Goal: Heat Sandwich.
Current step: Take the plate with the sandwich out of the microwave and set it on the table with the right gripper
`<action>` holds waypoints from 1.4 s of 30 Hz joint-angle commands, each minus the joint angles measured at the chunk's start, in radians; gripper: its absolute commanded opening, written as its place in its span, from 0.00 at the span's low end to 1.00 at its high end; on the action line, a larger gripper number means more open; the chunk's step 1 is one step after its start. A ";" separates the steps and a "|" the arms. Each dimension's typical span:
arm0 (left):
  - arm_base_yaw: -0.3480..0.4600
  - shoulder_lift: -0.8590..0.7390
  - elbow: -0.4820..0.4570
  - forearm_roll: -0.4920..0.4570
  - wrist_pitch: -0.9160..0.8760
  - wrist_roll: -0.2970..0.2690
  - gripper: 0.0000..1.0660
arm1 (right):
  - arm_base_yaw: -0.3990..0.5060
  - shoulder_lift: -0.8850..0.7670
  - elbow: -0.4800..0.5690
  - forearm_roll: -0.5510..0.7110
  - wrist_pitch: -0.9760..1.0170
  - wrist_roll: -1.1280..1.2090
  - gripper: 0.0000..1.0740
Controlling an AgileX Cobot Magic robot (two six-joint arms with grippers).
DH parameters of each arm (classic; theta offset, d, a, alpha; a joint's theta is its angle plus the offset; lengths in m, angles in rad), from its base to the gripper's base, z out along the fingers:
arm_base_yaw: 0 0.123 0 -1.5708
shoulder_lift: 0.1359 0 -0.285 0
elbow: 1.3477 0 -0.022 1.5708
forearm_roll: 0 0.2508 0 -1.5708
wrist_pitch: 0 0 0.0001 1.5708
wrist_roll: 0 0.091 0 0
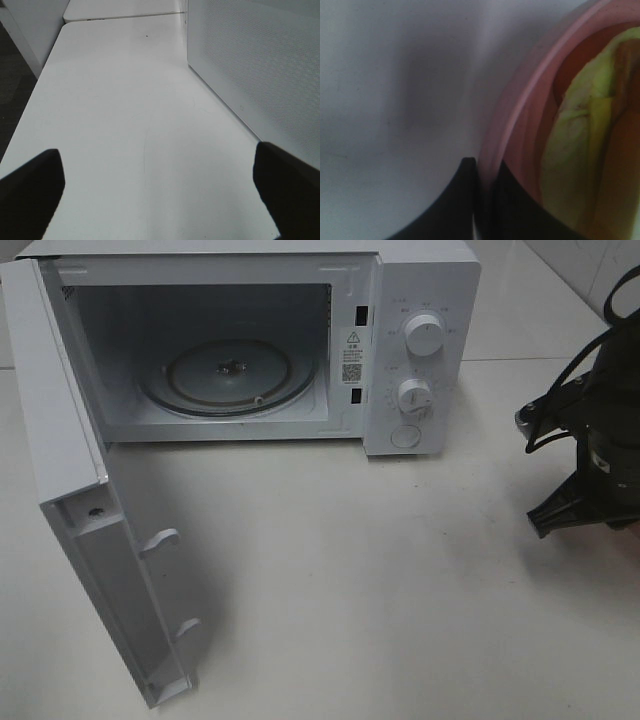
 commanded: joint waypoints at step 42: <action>0.004 -0.022 0.003 -0.002 -0.009 -0.003 0.92 | -0.004 0.140 -0.026 -0.025 -0.072 0.028 0.36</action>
